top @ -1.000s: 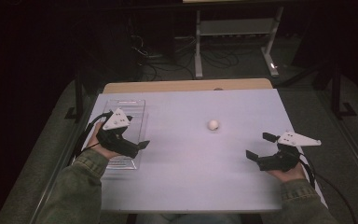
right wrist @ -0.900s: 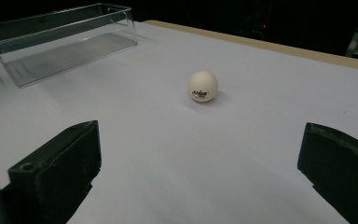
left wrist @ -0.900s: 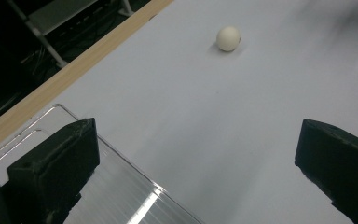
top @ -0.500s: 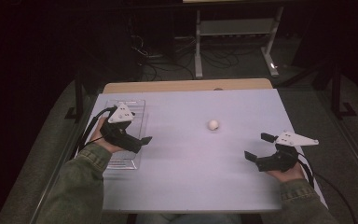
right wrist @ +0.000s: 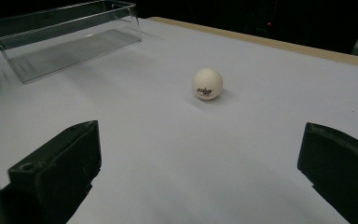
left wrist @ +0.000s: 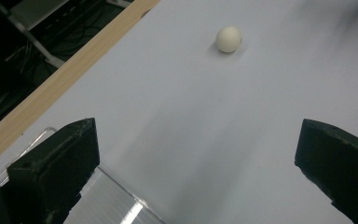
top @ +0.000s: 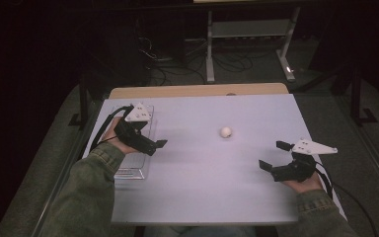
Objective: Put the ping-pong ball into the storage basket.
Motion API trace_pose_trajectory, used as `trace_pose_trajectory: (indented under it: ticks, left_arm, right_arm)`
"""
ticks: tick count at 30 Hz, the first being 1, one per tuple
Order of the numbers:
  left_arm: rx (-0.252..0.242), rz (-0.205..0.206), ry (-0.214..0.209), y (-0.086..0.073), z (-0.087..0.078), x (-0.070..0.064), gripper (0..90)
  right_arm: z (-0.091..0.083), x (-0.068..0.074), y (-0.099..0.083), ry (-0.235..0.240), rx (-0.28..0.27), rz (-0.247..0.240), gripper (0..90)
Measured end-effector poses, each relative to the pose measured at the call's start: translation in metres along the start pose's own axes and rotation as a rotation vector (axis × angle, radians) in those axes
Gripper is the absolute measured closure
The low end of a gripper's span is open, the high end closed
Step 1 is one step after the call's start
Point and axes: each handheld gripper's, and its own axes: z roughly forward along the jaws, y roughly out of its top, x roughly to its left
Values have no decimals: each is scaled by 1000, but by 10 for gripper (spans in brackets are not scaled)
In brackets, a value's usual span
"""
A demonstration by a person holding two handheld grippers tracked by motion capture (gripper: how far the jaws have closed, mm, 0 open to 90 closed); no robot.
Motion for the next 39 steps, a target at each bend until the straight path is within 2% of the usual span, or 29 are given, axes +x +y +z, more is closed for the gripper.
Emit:
trace_pose_trajectory:
  ticks: [11,17,23,25,39]
  left_arm:
    - [27,43,-28,19,13,1,0]
    - [30,40,-32,26,18,4,0]
    - [34,64,-43,35,26,6,0]
    - [29,50,-49,38,30,7,0]
    - [51,115,-80,63,48,2,0]
  right_arm:
    - [0,2,0,9,2,-7,0]
    - [-1,1,0,9,-3,-9,0]
    - [0,4,0,13,4,-15,0]
    - [0,5,0,14,8,-20,0]
    - [-2,6,1,10,-6,-11,0]
